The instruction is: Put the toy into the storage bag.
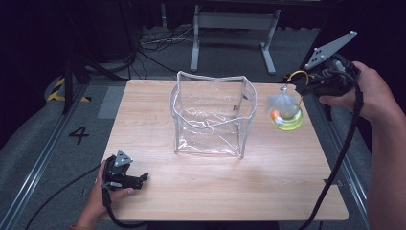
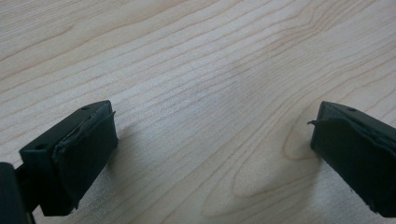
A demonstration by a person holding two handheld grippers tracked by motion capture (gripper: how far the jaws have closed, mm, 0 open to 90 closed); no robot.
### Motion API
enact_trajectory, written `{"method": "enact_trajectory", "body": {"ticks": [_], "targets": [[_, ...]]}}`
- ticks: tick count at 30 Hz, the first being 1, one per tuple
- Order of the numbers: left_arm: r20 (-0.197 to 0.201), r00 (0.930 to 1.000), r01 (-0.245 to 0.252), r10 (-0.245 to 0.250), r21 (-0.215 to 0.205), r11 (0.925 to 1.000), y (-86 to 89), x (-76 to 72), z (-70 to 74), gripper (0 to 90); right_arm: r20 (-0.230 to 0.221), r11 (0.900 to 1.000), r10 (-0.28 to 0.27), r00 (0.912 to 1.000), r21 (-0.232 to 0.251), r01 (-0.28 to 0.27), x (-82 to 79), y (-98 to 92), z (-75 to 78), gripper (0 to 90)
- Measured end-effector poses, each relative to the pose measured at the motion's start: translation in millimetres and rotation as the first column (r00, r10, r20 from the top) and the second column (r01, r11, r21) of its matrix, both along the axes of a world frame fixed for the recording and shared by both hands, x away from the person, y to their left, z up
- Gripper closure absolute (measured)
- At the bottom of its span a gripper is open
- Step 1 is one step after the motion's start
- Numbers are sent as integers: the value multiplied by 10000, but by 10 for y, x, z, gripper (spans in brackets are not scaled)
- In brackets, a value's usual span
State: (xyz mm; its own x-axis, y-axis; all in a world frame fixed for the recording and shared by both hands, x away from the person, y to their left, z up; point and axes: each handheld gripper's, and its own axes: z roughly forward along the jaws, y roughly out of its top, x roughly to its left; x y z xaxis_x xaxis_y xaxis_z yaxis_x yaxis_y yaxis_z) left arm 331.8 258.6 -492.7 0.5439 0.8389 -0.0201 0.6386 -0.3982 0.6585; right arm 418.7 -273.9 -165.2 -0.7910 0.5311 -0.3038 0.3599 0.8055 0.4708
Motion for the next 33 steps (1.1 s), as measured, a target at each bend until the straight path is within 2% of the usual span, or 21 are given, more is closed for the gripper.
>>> {"method": "enact_trajectory", "body": {"ticks": [4,8,9,11,13,15,16,20,22,24,28,29,31,33], "targets": [[-112,9999,84,-84,0,10000,8,1,8,9,-115,9999,61,9999,-114,-62,73,39,63,884],[-49,10000,67,-67,31,10000,11,13,8,11,-115,9995,56,9999,-325,-60,129,107,182,884],[-27,10000,63,-63,33,10000,11,15,6,11,7,9988,-10,10000,-489,10,129,133,218,884],[-5,10000,56,-56,33,10000,10,13,5,11,45,9992,153,9999,-370,-152,132,175,278,884],[-28,10000,75,-74,44,10000,13,13,7,13,172,9980,27,9998,-625,-16,140,233,309,884],[-43,10000,86,-86,49,10000,14,14,8,12,91,9987,213,9997,-471,-208,144,291,344,884],[-52,9999,99,-99,45,9999,14,16,9,12,194,9984,172,9997,-535,-161,140,321,360,884],[-36,10000,15,-15,-14,10000,8,5,6,17,252,9982,290,9993,-533,-277,162,424,386,883],[-56,10000,45,-44,9,10000,11,7,8,17,250,9979,565,9981,-335,-556,154,497,417,884],[-34,10000,39,-39,-3,10000,10,7,6,17,392,9976,573,9976,-400,-558,150,551,431,884],[-64,10000,50,-50,12,10000,12,7,9,17,322,9963,689,9971,-531,-671,177,663,423,883],[-56,10000,46,-46,9,10000,11,8,9,17,266,9951,858,9960,-509,-843,177,712,423,884],[-58,10000,20,-20,-10,10000,9,3,8,17,365,9941,914,9951,-621,-891,172,791,429,883],[-8,10000,35,-35,39,10000,13,5,9,20,347,9942,945,9949,-544,-925,207,834,426,883]]}}
